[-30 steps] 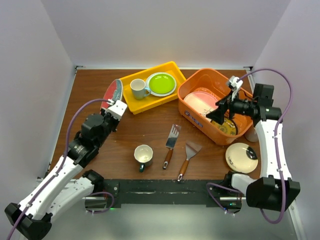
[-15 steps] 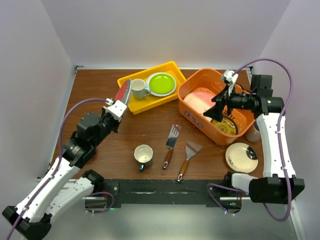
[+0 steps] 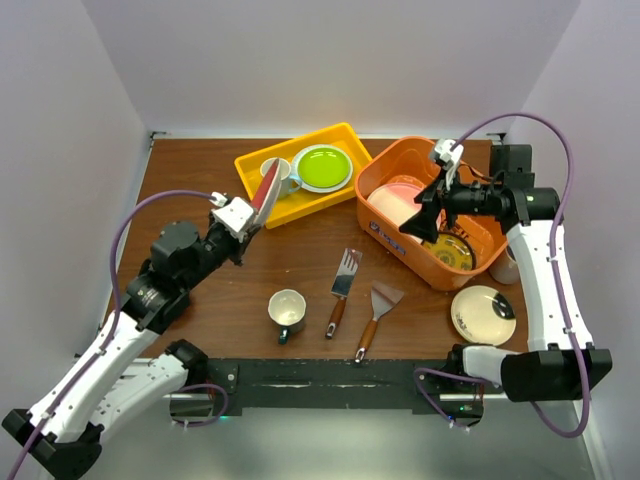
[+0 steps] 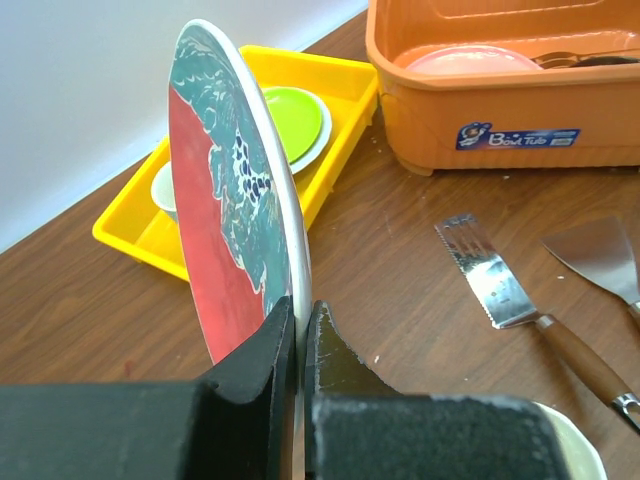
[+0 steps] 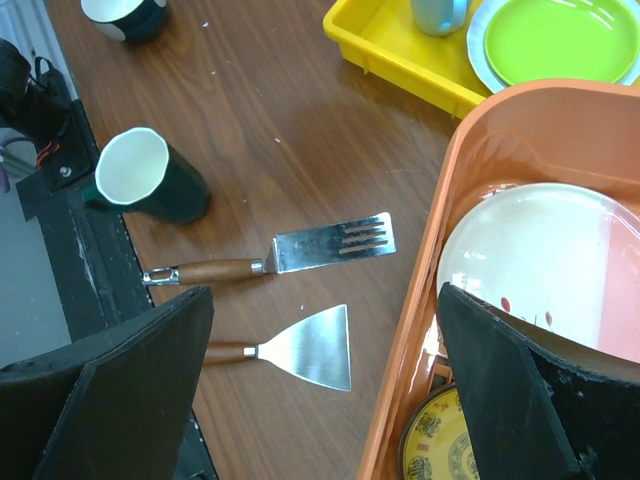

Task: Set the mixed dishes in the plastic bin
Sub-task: Pick up the plate at the center of the board.

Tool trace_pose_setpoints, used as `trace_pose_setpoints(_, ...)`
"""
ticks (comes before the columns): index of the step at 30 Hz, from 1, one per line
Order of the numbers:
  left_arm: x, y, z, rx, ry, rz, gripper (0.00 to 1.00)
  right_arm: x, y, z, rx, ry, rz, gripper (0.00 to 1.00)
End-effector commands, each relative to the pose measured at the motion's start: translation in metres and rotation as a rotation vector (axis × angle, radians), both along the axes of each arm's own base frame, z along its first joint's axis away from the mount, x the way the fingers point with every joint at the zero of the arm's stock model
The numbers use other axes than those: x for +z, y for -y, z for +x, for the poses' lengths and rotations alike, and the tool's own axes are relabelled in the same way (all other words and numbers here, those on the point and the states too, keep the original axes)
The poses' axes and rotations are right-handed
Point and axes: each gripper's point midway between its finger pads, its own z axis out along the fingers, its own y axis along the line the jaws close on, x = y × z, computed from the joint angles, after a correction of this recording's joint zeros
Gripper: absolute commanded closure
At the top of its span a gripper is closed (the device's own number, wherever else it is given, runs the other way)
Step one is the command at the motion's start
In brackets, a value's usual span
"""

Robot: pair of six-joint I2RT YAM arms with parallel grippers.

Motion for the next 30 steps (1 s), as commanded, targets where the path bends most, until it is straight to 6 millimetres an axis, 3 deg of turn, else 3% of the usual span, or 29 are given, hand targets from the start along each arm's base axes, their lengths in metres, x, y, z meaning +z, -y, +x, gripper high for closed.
trace_pose_setpoints(1,0.114,0.009,-0.006,-0.053,0.306,-0.203,1.00,0.018,-0.004,0.002,0.009,0.046,0.019,0.01)
trace_pose_setpoints(18,0.113,0.041,-0.011,-0.125,0.290,-0.207,1.00,0.030,-0.002,-0.003,-0.009,0.069,0.013,0.01)
trace_pose_setpoints(30,0.109,0.073,-0.019,-0.117,0.317,-0.095,1.00,0.045,0.003,-0.008,-0.079,0.099,0.008,0.01)
